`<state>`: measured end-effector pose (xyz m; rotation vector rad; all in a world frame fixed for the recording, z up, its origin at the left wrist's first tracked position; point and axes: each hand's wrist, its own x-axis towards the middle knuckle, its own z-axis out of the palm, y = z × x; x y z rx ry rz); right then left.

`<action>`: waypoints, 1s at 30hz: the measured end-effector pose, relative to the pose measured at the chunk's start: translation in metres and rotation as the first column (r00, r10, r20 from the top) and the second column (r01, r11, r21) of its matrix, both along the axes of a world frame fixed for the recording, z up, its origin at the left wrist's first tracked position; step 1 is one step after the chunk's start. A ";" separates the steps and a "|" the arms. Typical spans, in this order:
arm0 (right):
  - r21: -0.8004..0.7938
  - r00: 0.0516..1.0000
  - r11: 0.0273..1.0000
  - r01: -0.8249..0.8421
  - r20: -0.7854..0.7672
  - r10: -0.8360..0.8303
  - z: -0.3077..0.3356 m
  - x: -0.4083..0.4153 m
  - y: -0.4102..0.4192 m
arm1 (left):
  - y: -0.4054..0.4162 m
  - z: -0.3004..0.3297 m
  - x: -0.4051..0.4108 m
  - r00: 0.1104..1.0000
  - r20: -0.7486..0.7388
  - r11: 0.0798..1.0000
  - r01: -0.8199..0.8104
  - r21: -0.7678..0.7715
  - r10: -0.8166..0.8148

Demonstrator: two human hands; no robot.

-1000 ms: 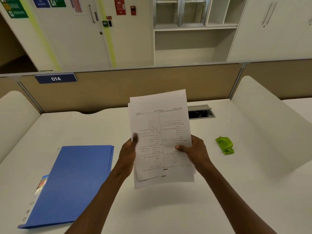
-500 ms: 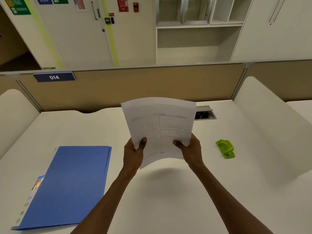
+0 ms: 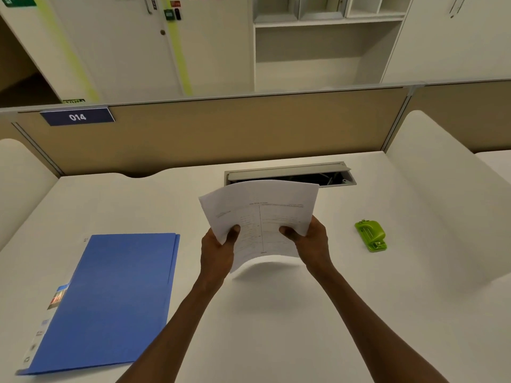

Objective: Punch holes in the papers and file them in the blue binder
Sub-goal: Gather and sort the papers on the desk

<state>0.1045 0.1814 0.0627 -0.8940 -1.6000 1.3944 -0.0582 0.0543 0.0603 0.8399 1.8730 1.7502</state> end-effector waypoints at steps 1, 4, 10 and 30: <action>-0.003 1.000 1.000 0.001 0.001 -0.001 -0.001 0.001 0.001 | 0.000 -0.001 0.000 1.000 -0.003 1.000 0.008 -0.008 -0.008; -0.058 0.999 0.998 0.003 0.040 -0.001 -0.011 0.002 -0.001 | -0.001 -0.011 0.004 1.000 0.020 0.998 0.024 -0.066 -0.023; -0.142 1.000 0.990 0.005 -0.021 -0.008 -0.019 0.002 -0.003 | 0.000 -0.019 0.010 0.997 0.079 0.999 0.023 -0.041 -0.019; -0.115 0.964 0.988 0.102 0.255 -0.070 -0.025 0.013 0.002 | 0.003 -0.015 0.016 0.995 0.058 0.979 0.085 -0.184 -0.075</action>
